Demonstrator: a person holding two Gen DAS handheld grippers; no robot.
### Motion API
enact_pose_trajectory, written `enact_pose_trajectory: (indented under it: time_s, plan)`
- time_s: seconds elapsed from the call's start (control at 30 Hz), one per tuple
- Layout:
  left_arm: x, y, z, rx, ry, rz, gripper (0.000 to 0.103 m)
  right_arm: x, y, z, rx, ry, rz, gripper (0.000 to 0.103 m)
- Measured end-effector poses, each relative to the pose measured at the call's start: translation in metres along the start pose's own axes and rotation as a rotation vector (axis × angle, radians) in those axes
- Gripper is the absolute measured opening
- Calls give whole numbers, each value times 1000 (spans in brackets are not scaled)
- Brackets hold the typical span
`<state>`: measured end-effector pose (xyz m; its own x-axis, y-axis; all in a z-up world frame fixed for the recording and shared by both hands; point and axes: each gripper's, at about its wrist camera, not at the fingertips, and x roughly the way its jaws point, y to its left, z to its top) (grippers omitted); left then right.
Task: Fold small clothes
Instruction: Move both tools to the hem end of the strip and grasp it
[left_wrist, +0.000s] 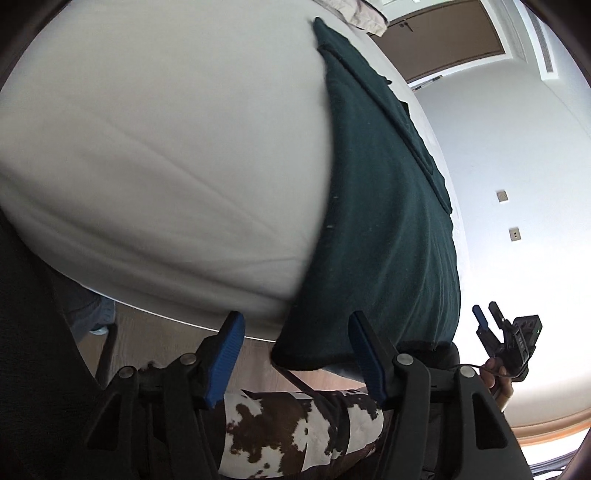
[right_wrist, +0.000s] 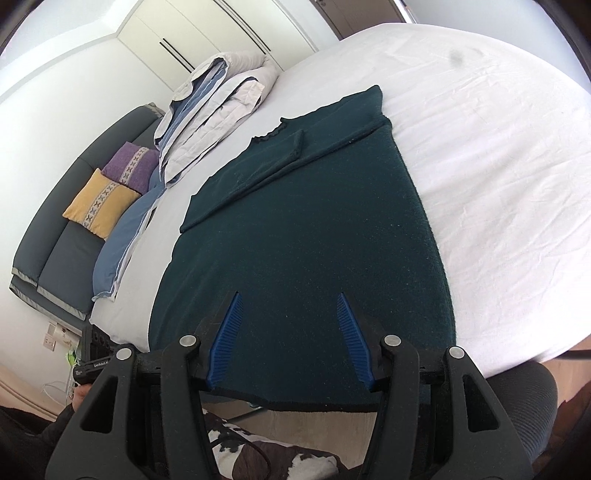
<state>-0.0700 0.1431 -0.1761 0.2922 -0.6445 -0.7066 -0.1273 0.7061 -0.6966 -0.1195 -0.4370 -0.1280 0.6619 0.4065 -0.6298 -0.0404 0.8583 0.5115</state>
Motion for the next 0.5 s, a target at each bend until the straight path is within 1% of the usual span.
enact_pose_trajectory:
  time_s: [0.07, 0.17, 0.2, 0.23, 0.27, 0.33, 0.4, 0.5]
  plan:
    - [0, 10, 2, -62, -2, -47, 62, -1, -3, -2, 6, 3, 0, 52]
    - [3, 10, 2, -59, 21, -80, 63, -1, -7, -4, 8, 15, -1, 52]
    - [5, 8, 1, -55, 31, -99, 60, -1, -8, -5, 7, 19, -3, 52]
    - [6, 5, 2, -51, 42, -122, 57, -1, -10, -5, 7, 23, -6, 52]
    - [9, 3, 0, -48, 53, -139, 50, -1, -10, -5, 7, 26, -7, 52]
    - [13, 3, -2, -53, 67, -151, 41, -1, -11, -5, 4, 31, -6, 52]
    - [13, 5, -3, -76, 71, -164, 27, -2, -11, -6, 0, 36, -10, 52]
    - [6, 10, -3, -113, 57, -202, 26, -5, -12, -6, -2, 36, -15, 52]
